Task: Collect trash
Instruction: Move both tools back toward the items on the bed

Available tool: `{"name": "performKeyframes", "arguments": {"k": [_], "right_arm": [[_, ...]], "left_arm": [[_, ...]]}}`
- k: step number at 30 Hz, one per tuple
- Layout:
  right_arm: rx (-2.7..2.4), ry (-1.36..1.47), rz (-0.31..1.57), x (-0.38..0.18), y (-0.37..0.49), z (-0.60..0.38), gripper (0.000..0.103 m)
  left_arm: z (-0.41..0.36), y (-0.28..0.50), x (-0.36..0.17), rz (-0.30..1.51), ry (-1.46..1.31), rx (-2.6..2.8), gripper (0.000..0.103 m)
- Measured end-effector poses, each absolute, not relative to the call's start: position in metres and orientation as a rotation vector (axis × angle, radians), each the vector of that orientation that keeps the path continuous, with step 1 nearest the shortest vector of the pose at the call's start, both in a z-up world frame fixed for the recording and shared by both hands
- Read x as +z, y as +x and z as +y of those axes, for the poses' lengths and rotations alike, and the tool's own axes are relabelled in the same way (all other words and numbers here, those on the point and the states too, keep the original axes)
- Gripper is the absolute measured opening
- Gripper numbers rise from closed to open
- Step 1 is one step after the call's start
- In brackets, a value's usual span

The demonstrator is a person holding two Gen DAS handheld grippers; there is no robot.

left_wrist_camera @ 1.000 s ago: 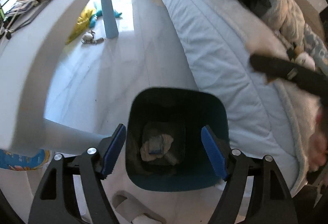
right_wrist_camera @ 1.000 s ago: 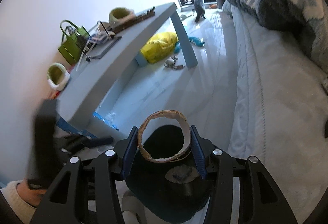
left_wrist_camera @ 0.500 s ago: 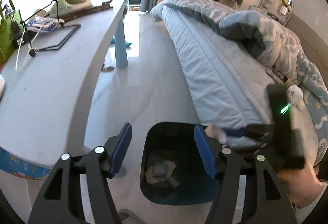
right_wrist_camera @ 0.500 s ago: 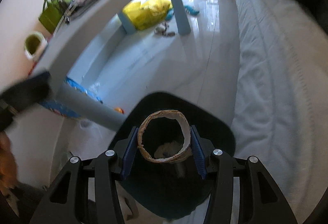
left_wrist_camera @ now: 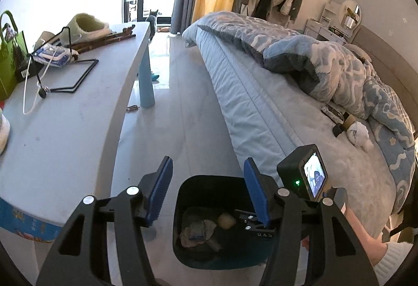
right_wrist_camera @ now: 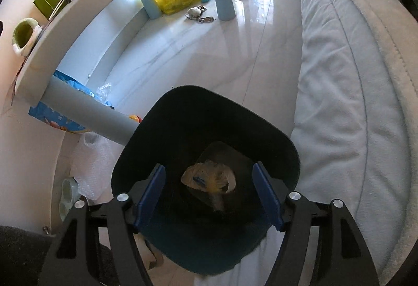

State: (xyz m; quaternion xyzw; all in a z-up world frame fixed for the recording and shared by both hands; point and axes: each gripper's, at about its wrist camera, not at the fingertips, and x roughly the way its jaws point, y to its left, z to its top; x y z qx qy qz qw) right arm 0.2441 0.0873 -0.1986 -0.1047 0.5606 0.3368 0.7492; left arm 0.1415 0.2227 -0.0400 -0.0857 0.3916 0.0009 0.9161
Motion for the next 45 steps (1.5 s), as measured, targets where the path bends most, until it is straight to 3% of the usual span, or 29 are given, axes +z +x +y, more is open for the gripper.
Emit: {"name": "performKeyframes", "arguments": {"k": [9,18,45], "right_arm": [[0.778,-0.172,1.187,-0.184,0.247,0.077,0.070],[0.870,-0.059,1.074,-0.134,0.242,0.054,0.071],[0.654,-0.023,0.793,-0.066,0.265,-0.091,0.072]], "left_arm": [[0.217,0.144,-0.028,0.777,-0.198,0.007,0.060],[0.199,0.146,-0.008,0.720,-0.212,0.005,0.063],[0.103,0.180,-0.009,0.721,-0.131,-0.102,0.072]]}}
